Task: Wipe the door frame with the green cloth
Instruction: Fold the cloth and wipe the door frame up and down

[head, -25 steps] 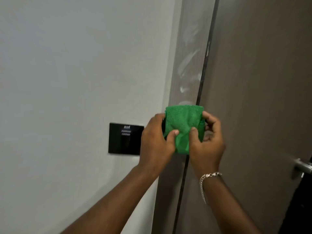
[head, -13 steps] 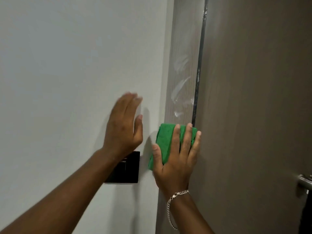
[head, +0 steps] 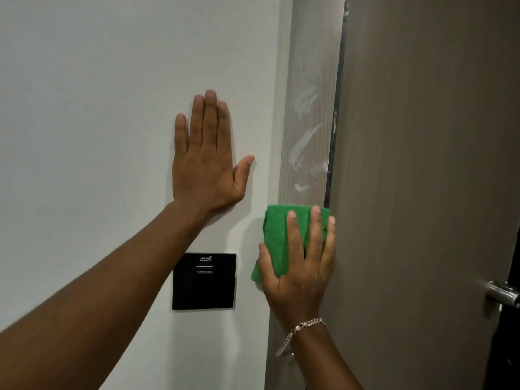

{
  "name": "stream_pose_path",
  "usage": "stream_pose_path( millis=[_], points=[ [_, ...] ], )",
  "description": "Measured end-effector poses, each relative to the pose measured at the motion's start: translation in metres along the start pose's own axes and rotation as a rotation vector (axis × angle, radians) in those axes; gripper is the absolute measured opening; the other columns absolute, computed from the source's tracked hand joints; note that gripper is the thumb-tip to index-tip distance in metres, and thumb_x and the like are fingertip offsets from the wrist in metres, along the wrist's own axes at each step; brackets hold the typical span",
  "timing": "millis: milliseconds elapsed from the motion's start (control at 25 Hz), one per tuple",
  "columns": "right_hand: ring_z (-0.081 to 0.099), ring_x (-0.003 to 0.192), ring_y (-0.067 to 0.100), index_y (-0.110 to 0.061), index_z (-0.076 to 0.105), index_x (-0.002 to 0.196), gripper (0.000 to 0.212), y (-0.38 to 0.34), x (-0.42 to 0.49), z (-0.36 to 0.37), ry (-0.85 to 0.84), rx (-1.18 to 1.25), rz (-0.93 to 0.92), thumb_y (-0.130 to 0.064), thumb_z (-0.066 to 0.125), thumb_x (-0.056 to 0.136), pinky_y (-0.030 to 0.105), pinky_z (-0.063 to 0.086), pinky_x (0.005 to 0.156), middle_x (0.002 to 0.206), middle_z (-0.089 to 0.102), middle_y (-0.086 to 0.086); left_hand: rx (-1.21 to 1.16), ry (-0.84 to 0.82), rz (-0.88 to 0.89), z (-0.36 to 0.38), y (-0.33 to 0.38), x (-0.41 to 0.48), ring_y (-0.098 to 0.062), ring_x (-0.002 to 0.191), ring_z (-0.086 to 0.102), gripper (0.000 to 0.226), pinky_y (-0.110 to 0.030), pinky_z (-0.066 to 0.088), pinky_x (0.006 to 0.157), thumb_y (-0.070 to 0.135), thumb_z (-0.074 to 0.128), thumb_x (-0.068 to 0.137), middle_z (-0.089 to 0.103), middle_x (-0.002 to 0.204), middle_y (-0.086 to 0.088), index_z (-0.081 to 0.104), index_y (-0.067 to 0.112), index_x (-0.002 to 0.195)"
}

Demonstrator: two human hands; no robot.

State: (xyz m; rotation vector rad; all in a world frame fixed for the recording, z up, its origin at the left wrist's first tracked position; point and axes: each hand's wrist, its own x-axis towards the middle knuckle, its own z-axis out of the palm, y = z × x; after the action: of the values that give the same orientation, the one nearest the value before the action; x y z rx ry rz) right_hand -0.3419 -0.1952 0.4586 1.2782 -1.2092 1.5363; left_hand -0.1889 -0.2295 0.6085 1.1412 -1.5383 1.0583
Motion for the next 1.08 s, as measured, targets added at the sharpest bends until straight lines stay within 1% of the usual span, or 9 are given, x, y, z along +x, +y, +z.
stream_pose_path(
  millis=[200, 360, 520, 560, 680, 720, 880, 1000, 1080],
  points=[
    [0.024, 0.151, 0.036, -0.019, 0.045, 0.145, 0.064, -0.005, 0.031, 0.008, 0.047, 0.095, 0.207, -0.051, 0.056, 0.091, 0.039, 0.018, 0.124, 0.159, 0.034, 0.014, 0.001, 0.032, 0.008, 0.002, 0.000, 0.002, -0.037, 0.154, 0.003, 0.086, -0.054, 0.004, 0.125, 0.056, 0.026, 0.095, 0.004, 0.166, -0.023, 0.002, 0.000, 0.155],
    [0.021, 0.151, 0.041, -0.018, 0.043, 0.146, 0.065, 0.016, -0.008, -0.005, -0.058, 0.043, -0.105, -0.052, 0.055, 0.092, 0.049, 0.023, 0.123, 0.158, 0.033, 0.018, -0.003, 0.043, 0.003, 0.001, 0.001, 0.003, -0.037, 0.154, 0.004, 0.086, -0.054, 0.006, 0.125, 0.057, 0.024, 0.095, 0.005, 0.166, -0.024, 0.002, 0.000, 0.155],
    [0.019, 0.152, 0.039, -0.020, 0.040, 0.148, 0.063, 0.003, 0.029, 0.002, -0.026, 0.087, 0.150, -0.052, 0.050, 0.095, 0.054, 0.026, 0.121, 0.161, 0.031, 0.016, 0.001, 0.054, 0.008, 0.001, 0.001, 0.003, -0.037, 0.154, 0.005, 0.086, -0.055, 0.007, 0.125, 0.058, 0.024, 0.095, 0.006, 0.166, -0.023, 0.003, 0.000, 0.155],
    [0.018, 0.152, 0.038, -0.020, 0.040, 0.149, 0.063, -0.001, 0.039, 0.004, -0.024, 0.069, 0.133, -0.053, 0.049, 0.095, 0.054, 0.025, 0.121, 0.161, 0.031, 0.015, 0.000, 0.055, 0.006, 0.002, 0.001, 0.002, -0.037, 0.154, 0.005, 0.086, -0.055, 0.007, 0.125, 0.058, 0.024, 0.095, 0.006, 0.166, -0.023, 0.003, 0.000, 0.155],
    [0.018, 0.152, 0.041, -0.021, 0.037, 0.150, 0.062, 0.012, 0.020, -0.004, -0.087, 0.017, -0.128, -0.053, 0.045, 0.097, 0.057, 0.024, 0.121, 0.161, 0.031, 0.017, -0.006, 0.047, 0.004, 0.001, 0.001, 0.002, -0.037, 0.154, 0.004, 0.086, -0.055, 0.006, 0.125, 0.058, 0.024, 0.095, 0.005, 0.166, -0.023, 0.002, 0.000, 0.155],
    [0.018, 0.152, 0.041, -0.021, 0.037, 0.150, 0.061, 0.018, 0.017, -0.007, -0.096, 0.018, -0.142, -0.053, 0.043, 0.098, 0.060, 0.025, 0.120, 0.161, 0.030, 0.017, 0.001, 0.047, 0.012, 0.002, 0.000, 0.002, -0.037, 0.154, 0.003, 0.087, -0.055, 0.006, 0.125, 0.058, 0.023, 0.095, 0.004, 0.166, -0.024, 0.002, 0.000, 0.155],
    [0.018, 0.152, 0.040, -0.020, 0.040, 0.149, 0.059, 0.002, 0.069, 0.001, -0.026, 0.035, 0.054, -0.052, 0.040, 0.099, 0.059, 0.027, 0.119, 0.161, 0.031, 0.016, 0.029, 0.029, 0.074, 0.002, 0.000, 0.004, -0.037, 0.154, 0.003, 0.088, -0.055, 0.007, 0.125, 0.060, 0.022, 0.094, 0.004, 0.166, -0.023, 0.001, 0.001, 0.156],
    [0.015, 0.153, 0.039, -0.022, 0.037, 0.150, 0.061, 0.005, 0.057, -0.002, -0.089, 0.014, -0.160, -0.052, 0.042, 0.098, 0.057, 0.021, 0.122, 0.162, 0.028, 0.014, 0.025, 0.006, 0.075, -0.001, -0.002, 0.004, -0.037, 0.155, 0.001, 0.088, -0.055, 0.007, 0.125, 0.059, 0.023, 0.094, 0.001, 0.166, -0.023, 0.000, 0.000, 0.156],
    [0.015, 0.153, 0.039, -0.021, 0.038, 0.150, 0.060, 0.013, 0.056, -0.005, -0.075, 0.006, -0.129, -0.052, 0.040, 0.099, 0.059, 0.023, 0.121, 0.162, 0.028, 0.014, 0.040, -0.004, 0.130, -0.002, -0.005, 0.005, -0.037, 0.154, 0.001, 0.088, -0.055, 0.007, 0.125, 0.058, 0.024, 0.094, 0.001, 0.166, -0.024, 0.000, 0.000, 0.156]
  ],
)
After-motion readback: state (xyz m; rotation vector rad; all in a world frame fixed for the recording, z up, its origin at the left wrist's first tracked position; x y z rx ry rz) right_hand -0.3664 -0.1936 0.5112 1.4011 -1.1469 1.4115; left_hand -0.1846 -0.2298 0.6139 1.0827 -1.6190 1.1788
